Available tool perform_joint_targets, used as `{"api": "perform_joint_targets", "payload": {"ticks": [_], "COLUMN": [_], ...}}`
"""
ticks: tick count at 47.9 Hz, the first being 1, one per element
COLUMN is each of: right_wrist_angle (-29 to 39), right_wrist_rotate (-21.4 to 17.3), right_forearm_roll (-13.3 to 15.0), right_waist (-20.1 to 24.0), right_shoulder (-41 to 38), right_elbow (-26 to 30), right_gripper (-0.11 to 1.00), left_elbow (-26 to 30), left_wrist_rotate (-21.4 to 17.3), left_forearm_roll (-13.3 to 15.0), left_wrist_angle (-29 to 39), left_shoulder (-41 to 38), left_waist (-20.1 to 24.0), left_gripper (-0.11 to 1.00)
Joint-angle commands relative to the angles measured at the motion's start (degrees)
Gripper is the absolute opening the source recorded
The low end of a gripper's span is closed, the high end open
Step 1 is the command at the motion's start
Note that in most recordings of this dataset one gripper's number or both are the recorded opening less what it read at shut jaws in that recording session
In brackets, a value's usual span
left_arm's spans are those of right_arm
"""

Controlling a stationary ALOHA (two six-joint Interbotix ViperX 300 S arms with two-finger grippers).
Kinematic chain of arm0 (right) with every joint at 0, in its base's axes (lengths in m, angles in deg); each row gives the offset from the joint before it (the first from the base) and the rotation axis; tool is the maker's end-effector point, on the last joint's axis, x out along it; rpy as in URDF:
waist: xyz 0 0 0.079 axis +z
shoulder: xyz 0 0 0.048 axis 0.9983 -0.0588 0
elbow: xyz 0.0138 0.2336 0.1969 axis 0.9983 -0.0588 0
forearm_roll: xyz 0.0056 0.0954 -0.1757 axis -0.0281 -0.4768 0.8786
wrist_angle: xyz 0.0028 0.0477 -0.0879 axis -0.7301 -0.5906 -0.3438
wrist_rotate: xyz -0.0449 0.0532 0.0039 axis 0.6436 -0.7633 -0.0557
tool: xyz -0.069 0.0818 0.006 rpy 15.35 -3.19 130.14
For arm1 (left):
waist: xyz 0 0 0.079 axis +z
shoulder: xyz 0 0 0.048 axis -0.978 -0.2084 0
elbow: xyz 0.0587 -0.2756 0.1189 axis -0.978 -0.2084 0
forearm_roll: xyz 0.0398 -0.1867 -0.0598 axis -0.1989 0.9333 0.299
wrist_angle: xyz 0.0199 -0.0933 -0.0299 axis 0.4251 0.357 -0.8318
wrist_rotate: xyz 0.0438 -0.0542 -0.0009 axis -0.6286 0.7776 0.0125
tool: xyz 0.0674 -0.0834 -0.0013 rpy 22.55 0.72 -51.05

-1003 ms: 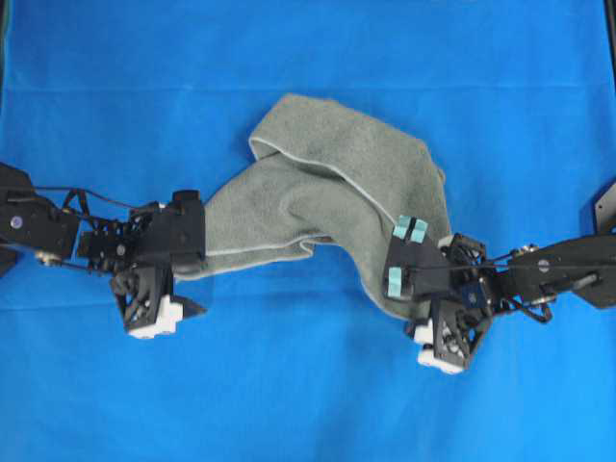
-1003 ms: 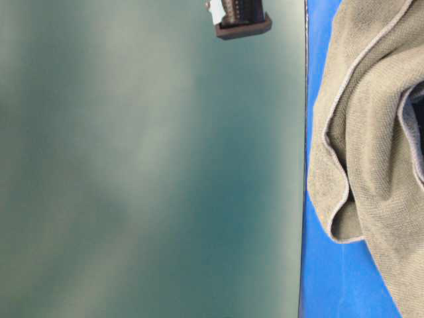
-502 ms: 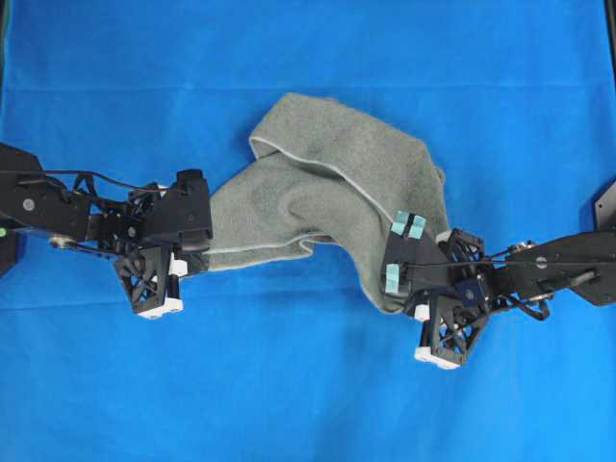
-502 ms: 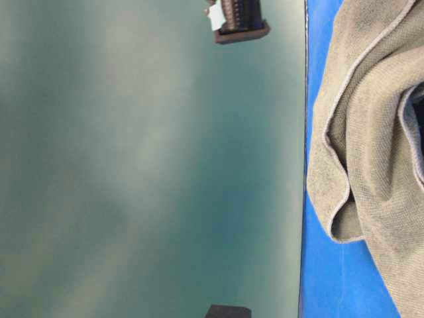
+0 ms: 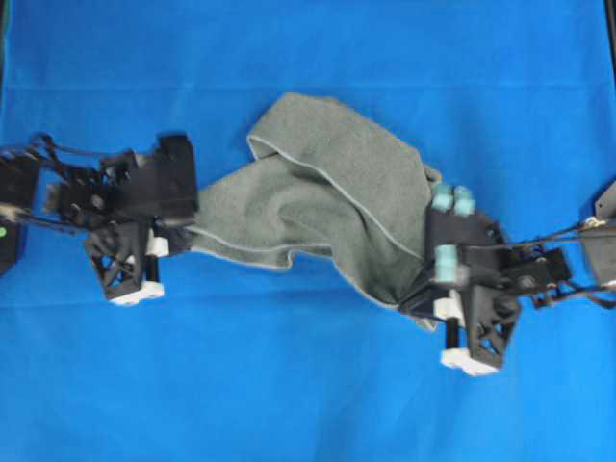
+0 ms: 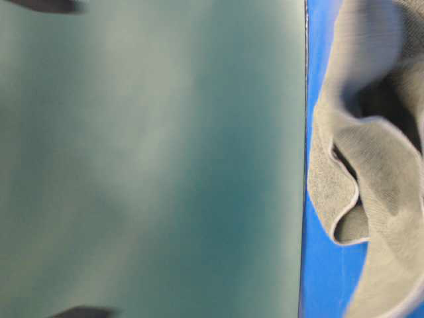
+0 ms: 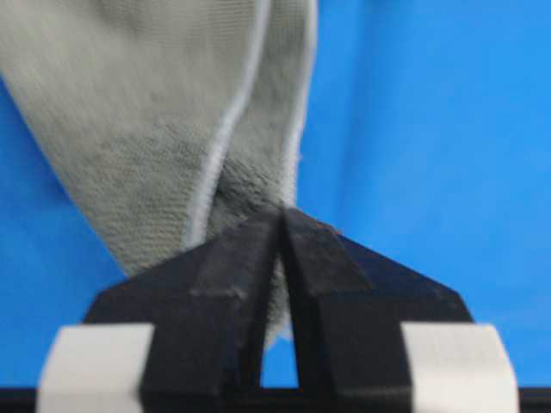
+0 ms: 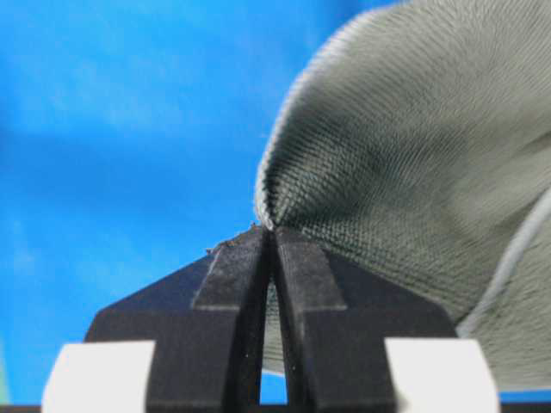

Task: Fold a large towel.
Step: 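Lift the towel with both grippers and stretch it apart to unfold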

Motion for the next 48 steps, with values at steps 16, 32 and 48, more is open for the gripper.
{"api": "perform_joint_targets", "payload": {"ticks": [16, 32, 48], "right_wrist_angle": [13.4, 25.0, 36.9], "right_wrist_rotate": [0.1, -1.4, -7.6], "right_forearm_roll": [10.1, 17.6, 40.1], "right_waist": [0.2, -2.5, -20.7], "right_shoulder": [15.4, 20.5, 27.3], "right_elbow": [10.8, 12.3, 13.5], "right_gripper": [0.03, 0.03, 0.03], "left_elbow": [8.0, 10.6, 16.7], "left_wrist_rotate": [-0.9, -5.7, -22.9], "left_forearm_roll": [-0.4, -0.5, -0.4], "left_wrist_angle": [0.7, 5.6, 5.6], "left_shoulder": [18.9, 23.0, 24.7], "left_waist": [0.2, 3.8, 21.3], "left_gripper": [0.03, 0.03, 0.03]}}
